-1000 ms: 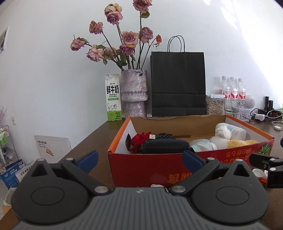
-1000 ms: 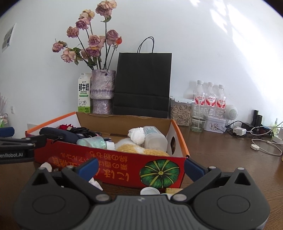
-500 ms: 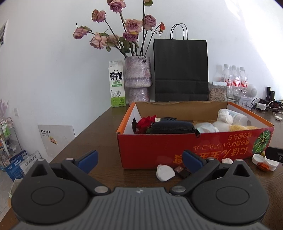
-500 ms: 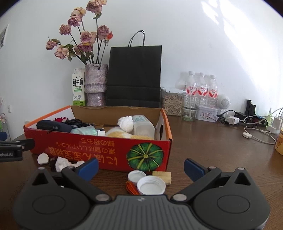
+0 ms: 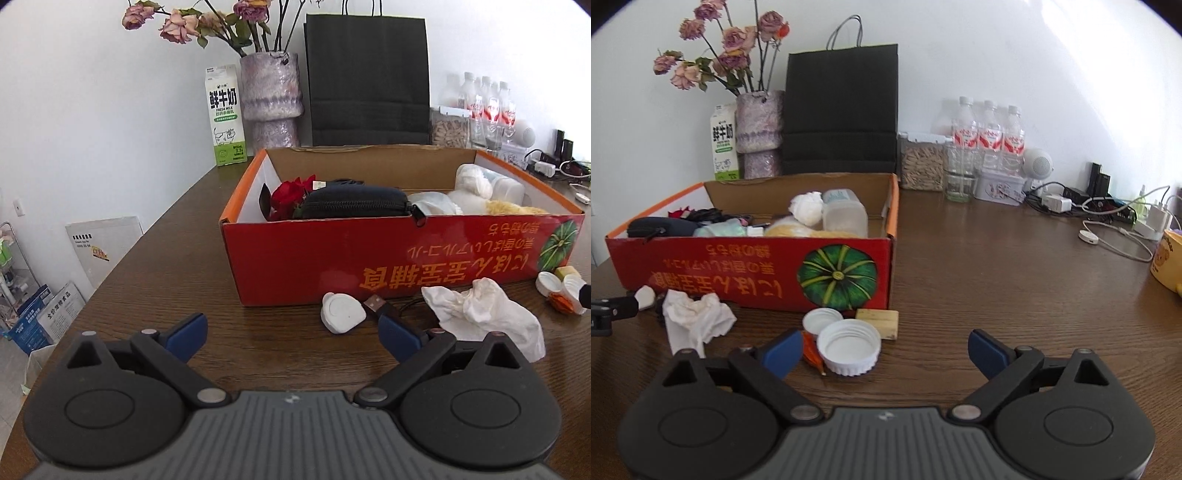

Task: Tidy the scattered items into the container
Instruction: 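Grasp the white plug with the left gripper while the right gripper grasps a white cap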

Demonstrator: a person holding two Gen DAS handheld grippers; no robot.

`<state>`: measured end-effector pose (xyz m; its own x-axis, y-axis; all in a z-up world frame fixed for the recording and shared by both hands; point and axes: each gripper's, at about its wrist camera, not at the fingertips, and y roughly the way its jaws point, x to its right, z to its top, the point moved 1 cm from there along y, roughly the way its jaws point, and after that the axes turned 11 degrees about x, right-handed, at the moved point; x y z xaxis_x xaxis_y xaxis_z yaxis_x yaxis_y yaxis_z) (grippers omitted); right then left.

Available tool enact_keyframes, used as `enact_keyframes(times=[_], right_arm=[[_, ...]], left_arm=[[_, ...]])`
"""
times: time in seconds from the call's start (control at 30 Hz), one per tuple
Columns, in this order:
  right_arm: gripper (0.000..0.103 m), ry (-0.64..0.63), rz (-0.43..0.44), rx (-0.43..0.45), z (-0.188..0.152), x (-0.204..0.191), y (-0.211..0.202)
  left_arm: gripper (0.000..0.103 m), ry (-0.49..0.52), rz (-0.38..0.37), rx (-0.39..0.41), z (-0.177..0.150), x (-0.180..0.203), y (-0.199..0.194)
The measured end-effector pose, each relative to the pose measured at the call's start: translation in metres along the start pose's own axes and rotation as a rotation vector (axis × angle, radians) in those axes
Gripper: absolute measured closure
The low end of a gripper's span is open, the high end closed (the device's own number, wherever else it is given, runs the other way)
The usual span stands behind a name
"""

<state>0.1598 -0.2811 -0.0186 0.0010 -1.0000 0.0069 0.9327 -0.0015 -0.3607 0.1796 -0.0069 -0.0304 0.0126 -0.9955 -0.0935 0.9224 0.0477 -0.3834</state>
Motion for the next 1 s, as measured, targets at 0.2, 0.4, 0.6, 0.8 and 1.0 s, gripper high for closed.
enact_keyframes(times=[0.2,0.4,0.6,0.8,1.0], right_arm=[[0.023,-0.002,0.028,-0.064,-0.002,-0.001,0.011],[0.036,0.022,0.024,-0.077,-0.001,0.001,0.017],[0.064,0.018,0.035,-0.077,-0.001,0.001,0.017],[0.064,0.033,0.045,-0.067,0.000,0.002,0.015],[0.064,0.032,0.045,-0.059,0.000,0.002,0.014]], left_arm=[[0.019,-0.010,-0.009,-0.062,0.001,0.001,0.017],[0.026,-0.038,-0.033,-0.068,0.001,0.000,0.022],[0.064,-0.047,-0.091,-0.053,0.003,0.002,0.021],[0.076,-0.057,-0.097,-0.048,0.003,0.002,0.021],[0.076,-0.057,-0.097,-0.047,0.003,0.003,0.021]])
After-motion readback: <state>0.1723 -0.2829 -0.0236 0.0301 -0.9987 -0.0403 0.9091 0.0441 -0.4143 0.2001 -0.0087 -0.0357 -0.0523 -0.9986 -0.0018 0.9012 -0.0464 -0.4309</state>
